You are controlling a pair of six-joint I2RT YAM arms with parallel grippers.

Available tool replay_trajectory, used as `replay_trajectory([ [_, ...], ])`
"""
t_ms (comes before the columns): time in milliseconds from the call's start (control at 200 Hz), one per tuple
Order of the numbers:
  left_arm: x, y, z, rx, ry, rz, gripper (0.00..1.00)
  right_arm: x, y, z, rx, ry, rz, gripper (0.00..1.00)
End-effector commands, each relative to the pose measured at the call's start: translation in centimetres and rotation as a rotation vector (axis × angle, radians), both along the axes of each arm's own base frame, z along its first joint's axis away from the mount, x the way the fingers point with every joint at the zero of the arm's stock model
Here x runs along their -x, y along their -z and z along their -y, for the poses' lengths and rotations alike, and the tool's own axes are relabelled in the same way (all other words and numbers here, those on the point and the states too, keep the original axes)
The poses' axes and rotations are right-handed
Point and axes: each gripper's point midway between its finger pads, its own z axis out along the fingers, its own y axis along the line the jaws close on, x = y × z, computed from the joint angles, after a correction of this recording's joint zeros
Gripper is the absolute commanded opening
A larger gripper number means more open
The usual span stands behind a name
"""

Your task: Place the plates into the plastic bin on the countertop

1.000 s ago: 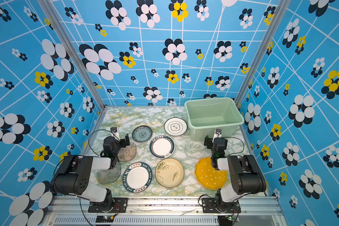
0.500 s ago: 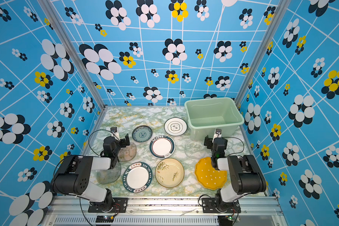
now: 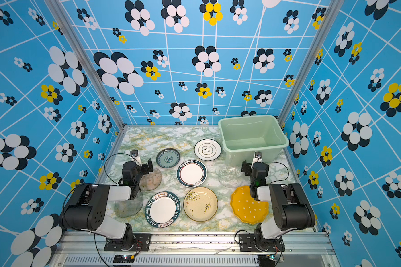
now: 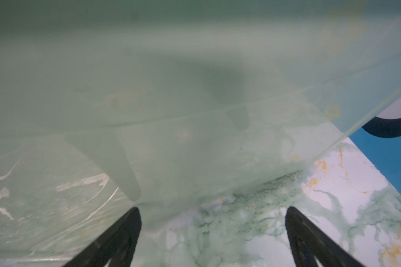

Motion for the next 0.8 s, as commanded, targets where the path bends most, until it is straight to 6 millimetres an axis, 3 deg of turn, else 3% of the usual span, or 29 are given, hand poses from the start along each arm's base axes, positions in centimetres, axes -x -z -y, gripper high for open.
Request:
replay_trajectory([
  [0,0.6,-2.3,-1.0,-0.005,-0.067,0.027,0.99,-0.5,-3.2,-0.3,-0.012,-0.022,0.0,0.99],
  [100,1.2,-4.2,-1.2,0.001,-0.091,0.01,0.99,0.2,-5.9,-0.8,-0.051,-0.038,0.042,0.99],
  [205,2.3,-6.2,-1.9,0.068,-0.169,-0.123,0.99,1.3,-9.7,-2.2,-0.126,-0.109,0.111,0.99],
  [395,6.5,-8.7,-3.1,0.274,-0.383,-0.29,0.99,5.2,-16.1,-3.3,-0.31,-0.122,0.155,0.99],
  [520,7.7,-9.4,-0.6,0.513,-0.284,-0.298,0.99,9.1,-19.2,-2.9,-0.443,-0.067,0.21,0.99],
  [605,8.4,-10.3,1.1,0.684,-0.186,-0.245,0.99,12.3,-19.7,-0.7,-0.553,0.102,0.226,0.99],
  [685,9.1,-11.9,2.9,0.775,-0.096,-0.192,0.99,14.0,-20.9,-1.3,-0.537,0.055,0.216,0.99],
  [795,10.2,-13.5,5.5,0.8,-0.003,-0.232,0.99,15.6,-20.5,-1.6,-0.52,0.063,0.09,0.99],
])
